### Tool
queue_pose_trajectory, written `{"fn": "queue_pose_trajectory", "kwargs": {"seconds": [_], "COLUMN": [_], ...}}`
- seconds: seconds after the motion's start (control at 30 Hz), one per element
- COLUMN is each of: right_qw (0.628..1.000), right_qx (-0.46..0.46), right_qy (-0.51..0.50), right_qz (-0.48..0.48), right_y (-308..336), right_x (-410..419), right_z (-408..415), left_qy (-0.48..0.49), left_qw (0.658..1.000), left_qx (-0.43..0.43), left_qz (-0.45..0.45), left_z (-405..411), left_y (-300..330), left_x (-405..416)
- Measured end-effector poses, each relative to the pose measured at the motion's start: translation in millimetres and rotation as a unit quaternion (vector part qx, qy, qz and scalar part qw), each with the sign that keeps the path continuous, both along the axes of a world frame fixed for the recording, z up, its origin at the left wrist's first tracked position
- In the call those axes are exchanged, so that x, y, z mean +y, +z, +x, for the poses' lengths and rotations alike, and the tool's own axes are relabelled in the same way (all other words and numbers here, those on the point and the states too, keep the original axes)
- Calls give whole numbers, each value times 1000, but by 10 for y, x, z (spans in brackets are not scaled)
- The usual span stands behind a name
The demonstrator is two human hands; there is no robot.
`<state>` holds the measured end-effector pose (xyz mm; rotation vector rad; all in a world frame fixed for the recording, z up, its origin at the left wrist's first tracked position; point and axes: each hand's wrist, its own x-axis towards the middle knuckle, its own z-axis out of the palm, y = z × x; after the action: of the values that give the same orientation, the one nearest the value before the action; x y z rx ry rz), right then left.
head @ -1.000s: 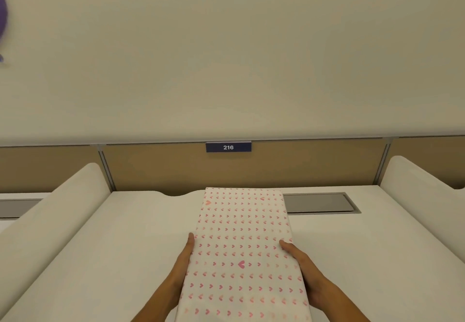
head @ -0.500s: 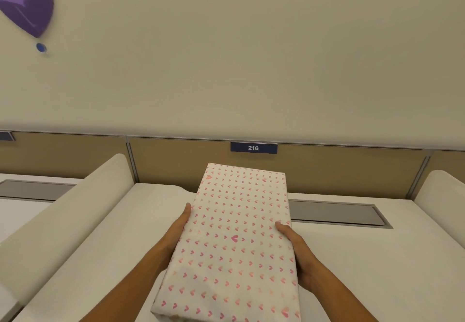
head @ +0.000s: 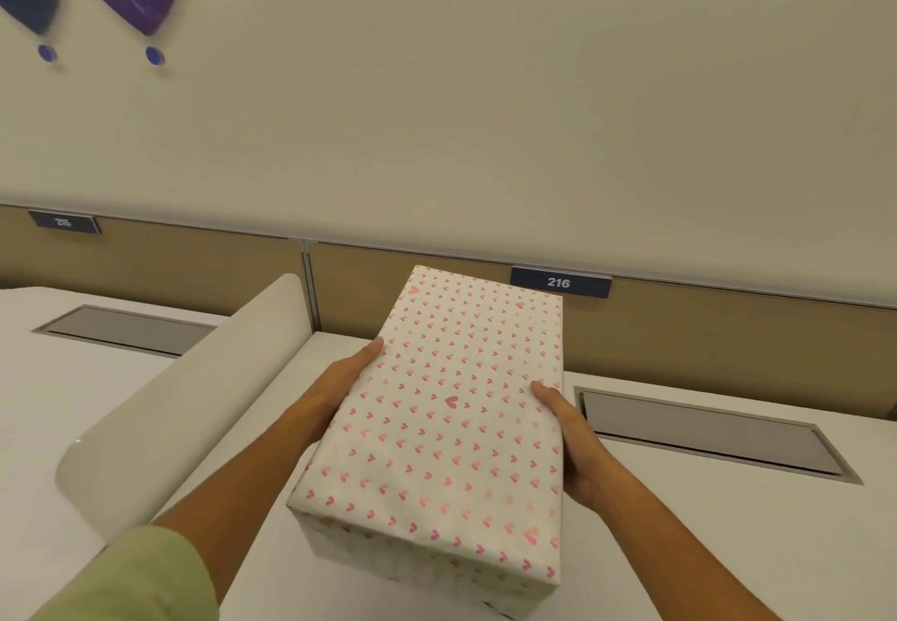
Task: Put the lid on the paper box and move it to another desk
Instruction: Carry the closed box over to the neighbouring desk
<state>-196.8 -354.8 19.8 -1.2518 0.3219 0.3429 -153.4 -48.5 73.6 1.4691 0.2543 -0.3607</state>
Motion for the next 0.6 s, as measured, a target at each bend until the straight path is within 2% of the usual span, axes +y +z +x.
{"fn": "queue_pose_trajectory", "kwargs": {"seconds": [0.43,0.6], "right_qw": [994,992], "right_qx": [-4,-4], "right_qy": [39,47], "right_qz": [-99,-114], "right_y": [124,13], "right_x": [790,1107], "right_z": [888,1137], "left_qy": [44,42], "left_qw": [997,995], "left_qx": [17,59], "left_qz": [62,76], "left_z": [496,802], "left_y": [151,57], "left_x": [754,1096]}}
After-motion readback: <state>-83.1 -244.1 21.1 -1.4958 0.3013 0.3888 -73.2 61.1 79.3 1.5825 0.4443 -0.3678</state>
